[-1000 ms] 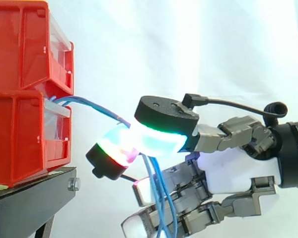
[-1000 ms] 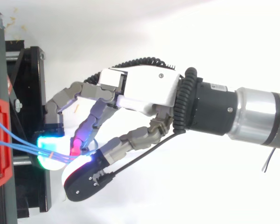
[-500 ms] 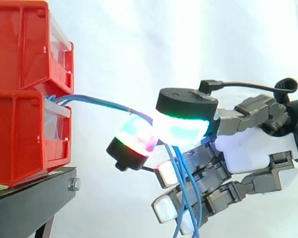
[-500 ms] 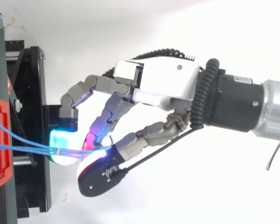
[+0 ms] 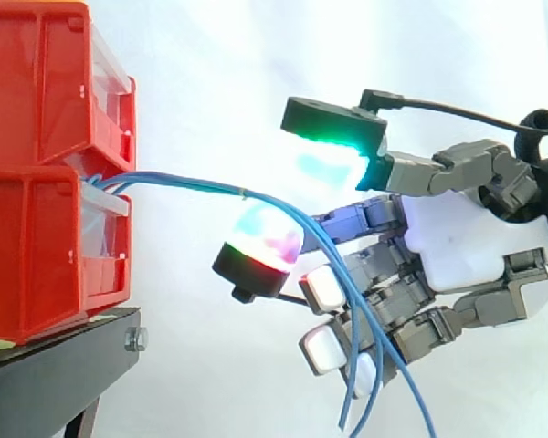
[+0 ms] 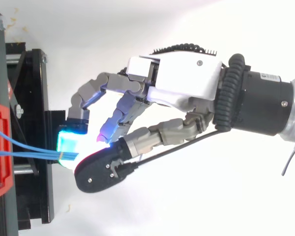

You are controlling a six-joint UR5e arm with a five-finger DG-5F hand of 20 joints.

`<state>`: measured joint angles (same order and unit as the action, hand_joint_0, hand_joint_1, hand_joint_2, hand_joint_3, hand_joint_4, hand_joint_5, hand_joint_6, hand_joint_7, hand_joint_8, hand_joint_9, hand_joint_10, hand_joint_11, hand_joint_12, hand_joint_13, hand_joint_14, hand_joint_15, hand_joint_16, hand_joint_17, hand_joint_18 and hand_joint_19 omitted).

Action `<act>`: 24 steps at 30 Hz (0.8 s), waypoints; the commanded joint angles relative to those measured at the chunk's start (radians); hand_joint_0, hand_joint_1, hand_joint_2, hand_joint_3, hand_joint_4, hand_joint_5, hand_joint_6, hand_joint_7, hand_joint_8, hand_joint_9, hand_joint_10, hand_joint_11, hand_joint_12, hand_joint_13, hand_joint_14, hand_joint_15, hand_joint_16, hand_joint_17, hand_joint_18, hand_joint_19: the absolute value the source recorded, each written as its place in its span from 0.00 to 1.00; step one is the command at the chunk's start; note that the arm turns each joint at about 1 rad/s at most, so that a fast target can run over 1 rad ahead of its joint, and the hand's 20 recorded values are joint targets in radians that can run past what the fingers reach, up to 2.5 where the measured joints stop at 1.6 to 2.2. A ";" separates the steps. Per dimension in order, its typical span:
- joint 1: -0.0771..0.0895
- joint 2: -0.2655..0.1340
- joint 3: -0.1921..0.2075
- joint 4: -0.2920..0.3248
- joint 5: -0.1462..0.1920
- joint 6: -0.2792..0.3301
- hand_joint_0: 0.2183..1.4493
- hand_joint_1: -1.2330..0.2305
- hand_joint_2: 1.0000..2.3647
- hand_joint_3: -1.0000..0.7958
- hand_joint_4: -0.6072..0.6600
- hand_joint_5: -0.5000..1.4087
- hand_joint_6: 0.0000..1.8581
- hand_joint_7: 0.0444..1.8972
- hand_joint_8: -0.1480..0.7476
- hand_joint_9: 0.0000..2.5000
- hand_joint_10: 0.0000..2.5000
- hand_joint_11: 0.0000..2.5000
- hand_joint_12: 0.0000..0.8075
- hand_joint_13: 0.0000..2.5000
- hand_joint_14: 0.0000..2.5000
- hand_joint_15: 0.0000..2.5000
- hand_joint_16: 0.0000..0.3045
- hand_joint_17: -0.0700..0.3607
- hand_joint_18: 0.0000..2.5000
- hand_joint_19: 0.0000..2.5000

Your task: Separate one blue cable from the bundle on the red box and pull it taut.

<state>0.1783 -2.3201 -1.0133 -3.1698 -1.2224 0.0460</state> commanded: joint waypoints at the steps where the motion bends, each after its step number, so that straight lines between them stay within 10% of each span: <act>1: -0.003 0.001 0.015 -0.016 0.000 0.000 0.32 0.39 0.00 0.30 0.47 0.20 0.49 0.44 0.40 0.44 0.01 0.19 0.39 0.38 0.01 0.18 0.17 0.43 0.29 0.28; 8: -0.007 -0.001 0.048 -0.079 -0.002 0.000 0.34 0.33 0.01 0.40 0.48 0.19 0.50 0.41 0.40 0.42 0.01 0.20 0.40 0.37 0.01 0.17 0.17 0.44 0.28 0.28; 24: -0.002 -0.001 0.059 -0.113 0.000 -0.002 0.46 0.26 0.00 0.28 0.26 0.18 0.51 0.43 0.36 0.41 0.01 0.20 0.37 0.37 0.01 0.17 0.16 0.42 0.29 0.26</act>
<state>0.1747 -2.3208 -0.9537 -3.2835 -1.2226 0.0460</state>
